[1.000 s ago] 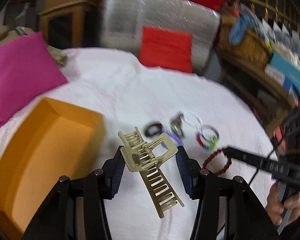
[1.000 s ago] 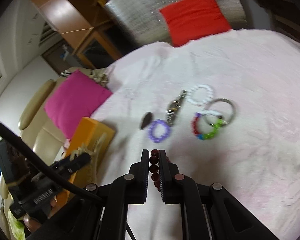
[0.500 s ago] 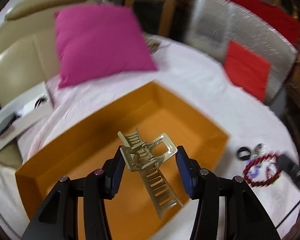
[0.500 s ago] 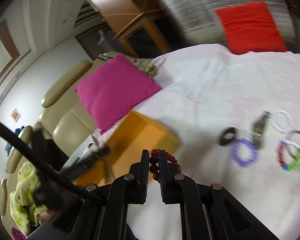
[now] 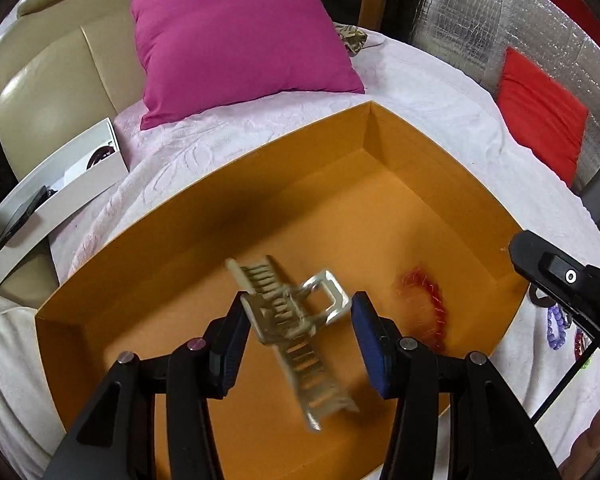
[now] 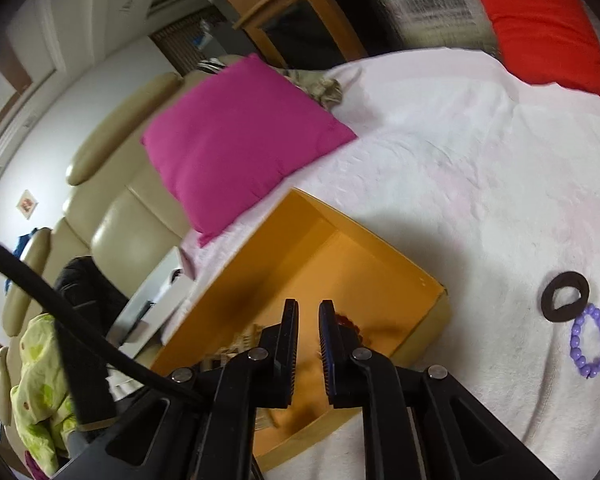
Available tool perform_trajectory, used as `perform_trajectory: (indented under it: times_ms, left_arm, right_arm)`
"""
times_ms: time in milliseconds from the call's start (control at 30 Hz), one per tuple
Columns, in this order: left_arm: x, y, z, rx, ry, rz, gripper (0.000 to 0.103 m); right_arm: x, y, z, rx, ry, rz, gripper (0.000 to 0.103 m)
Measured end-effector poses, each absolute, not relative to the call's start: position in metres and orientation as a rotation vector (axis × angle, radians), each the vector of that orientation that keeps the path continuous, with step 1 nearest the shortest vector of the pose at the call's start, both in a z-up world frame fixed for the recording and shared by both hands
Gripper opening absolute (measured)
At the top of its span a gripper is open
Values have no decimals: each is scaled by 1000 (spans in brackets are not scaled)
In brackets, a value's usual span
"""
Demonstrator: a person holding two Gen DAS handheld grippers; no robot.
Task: Organize jewelry
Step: 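Carry the clip and red bracelet into the orange box and open both tools, then grasp the purple bead bracelet with the left tool while the right tool grasps the multicolour bead bracelet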
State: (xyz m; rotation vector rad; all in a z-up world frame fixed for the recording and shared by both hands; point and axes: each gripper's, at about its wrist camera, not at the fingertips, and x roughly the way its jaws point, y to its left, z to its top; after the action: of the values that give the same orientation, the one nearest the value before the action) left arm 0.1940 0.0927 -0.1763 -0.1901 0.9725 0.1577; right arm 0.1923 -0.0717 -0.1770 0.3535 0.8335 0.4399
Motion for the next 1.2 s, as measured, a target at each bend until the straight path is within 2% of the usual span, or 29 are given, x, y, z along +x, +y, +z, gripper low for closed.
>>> perform_trajectory:
  times_ms: [333, 567, 733, 900, 1200]
  left_arm:
    - [190, 61, -161, -88, 864, 167, 54]
    - [176, 7, -139, 15, 692, 119, 54]
    - [171, -32, -136, 54, 649, 8, 54]
    - [174, -74, -148, 78, 708, -151, 58]
    - [190, -133, -184, 52, 921, -356, 59]
  right_arm:
    - [155, -147, -162, 406, 761, 372, 16]
    - [117, -243, -169, 525, 737, 214, 16]
    - [106, -305, -178, 636, 728, 116, 18]
    - [98, -350, -193, 728, 762, 55, 18]
    - [87, -405, -213, 829, 786, -19, 18]
